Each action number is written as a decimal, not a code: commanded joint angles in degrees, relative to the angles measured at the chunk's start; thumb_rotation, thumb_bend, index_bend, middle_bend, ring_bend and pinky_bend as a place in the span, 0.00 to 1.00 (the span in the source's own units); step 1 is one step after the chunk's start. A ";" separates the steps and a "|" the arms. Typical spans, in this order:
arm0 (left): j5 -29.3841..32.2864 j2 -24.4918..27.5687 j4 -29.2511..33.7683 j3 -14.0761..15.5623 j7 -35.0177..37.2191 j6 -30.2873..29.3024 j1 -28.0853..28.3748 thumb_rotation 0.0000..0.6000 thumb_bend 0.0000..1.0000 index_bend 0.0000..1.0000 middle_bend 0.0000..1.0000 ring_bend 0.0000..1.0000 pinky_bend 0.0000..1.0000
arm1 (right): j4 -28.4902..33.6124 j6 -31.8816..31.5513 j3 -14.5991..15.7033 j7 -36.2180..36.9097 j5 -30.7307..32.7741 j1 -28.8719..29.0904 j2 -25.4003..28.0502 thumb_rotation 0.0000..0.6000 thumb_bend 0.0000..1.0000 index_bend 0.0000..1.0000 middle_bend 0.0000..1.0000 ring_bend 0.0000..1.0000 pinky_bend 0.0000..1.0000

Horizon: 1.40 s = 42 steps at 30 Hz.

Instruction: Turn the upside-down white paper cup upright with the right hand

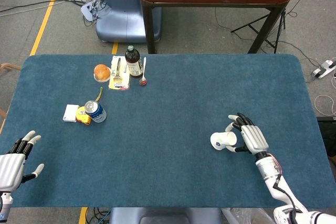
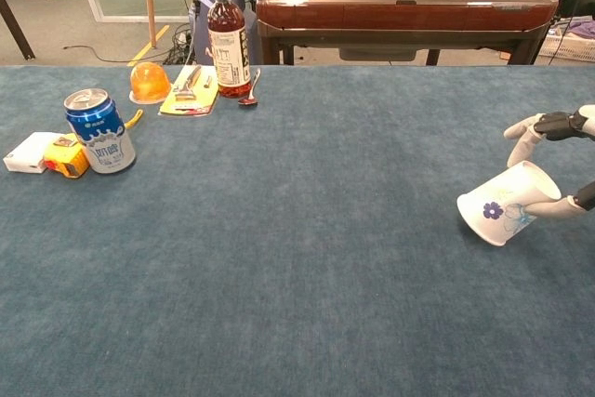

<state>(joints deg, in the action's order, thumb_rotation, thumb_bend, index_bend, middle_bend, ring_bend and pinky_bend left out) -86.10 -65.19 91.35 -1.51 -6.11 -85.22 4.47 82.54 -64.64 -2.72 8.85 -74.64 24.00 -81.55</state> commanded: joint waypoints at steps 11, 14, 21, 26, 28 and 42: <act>0.03 -0.28 -0.14 0.08 -0.33 0.40 0.20 1.00 0.21 0.16 0.10 0.13 0.45 | 7.69 -1.97 -1.23 -10.10 2.73 -2.09 6.18 1.00 0.03 0.26 0.10 0.00 0.08; -0.02 -0.29 -0.11 0.11 -0.33 0.45 0.24 1.00 0.21 0.16 0.10 0.13 0.45 | 10.53 -1.75 -1.60 -13.94 3.82 -1.86 8.01 1.00 0.03 0.26 0.10 0.00 0.08; -0.03 -0.27 -0.11 0.15 -0.27 0.55 0.30 1.00 0.21 0.16 0.10 0.13 0.45 | 16.96 0.96 -1.78 -30.00 9.05 1.02 11.34 1.00 0.03 0.26 0.09 0.00 0.06; 0.03 -0.14 -0.02 0.12 -0.05 0.45 0.24 1.00 0.21 0.16 0.10 0.13 0.45 | 21.07 3.12 -1.87 -39.03 15.16 3.57 12.30 1.00 0.02 0.26 0.05 0.00 0.03; 0.03 -0.09 0.00 0.12 0.02 0.39 0.21 1.00 0.21 0.16 0.10 0.13 0.45 | 22.38 3.80 -1.76 -41.85 17.61 4.59 12.47 1.00 0.01 0.26 0.04 0.00 0.03; 0.01 0.18 0.22 0.12 0.42 0.24 0.13 1.00 0.21 0.16 0.10 0.13 0.45 | 20.66 2.90 -0.23 -52.14 27.75 8.92 7.14 1.00 0.00 0.26 0.04 0.00 0.01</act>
<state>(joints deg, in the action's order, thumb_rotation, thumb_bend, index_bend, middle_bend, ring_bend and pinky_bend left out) -86.10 -65.01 91.58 -1.39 -5.69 -84.99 4.60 103.74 -61.51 -3.16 -42.77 -47.36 32.53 -73.85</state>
